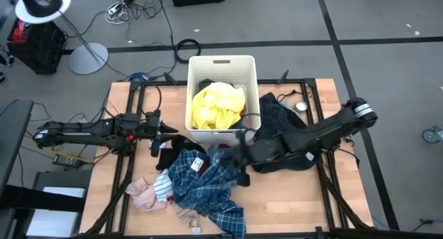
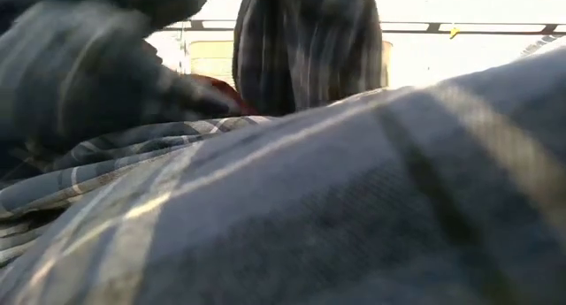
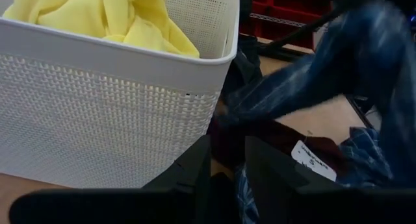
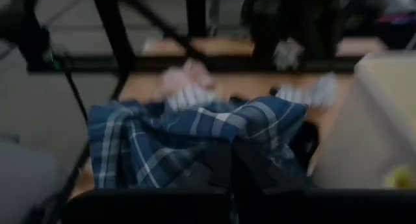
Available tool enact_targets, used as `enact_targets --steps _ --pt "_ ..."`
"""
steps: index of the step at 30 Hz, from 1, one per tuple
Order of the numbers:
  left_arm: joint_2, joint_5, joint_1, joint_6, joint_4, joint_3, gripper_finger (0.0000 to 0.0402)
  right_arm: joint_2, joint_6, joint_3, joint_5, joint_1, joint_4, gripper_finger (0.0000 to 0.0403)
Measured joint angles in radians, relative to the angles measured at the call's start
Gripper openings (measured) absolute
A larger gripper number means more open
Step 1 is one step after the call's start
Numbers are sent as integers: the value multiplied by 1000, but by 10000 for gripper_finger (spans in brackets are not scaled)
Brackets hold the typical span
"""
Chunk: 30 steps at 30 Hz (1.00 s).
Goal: Sort clothes
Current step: Put the blue long pants into the laundry bin
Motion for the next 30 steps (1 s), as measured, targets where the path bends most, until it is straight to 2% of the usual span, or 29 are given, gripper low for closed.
enact_targets --steps 6,18,25,30 --pt "0 0 0 11 -1 0 102 -91 -84 86 125 29 -29 1" --pt "0 0 0 15 2 0 102 -30 -392 570 221 -3 -202 0" --pt "0 -2 0 -71 -32 0 102 7 -558 792 208 -107 -189 0" --pt "1 -3 0 -81 -61 0 102 7 -566 817 176 -240 -181 0"
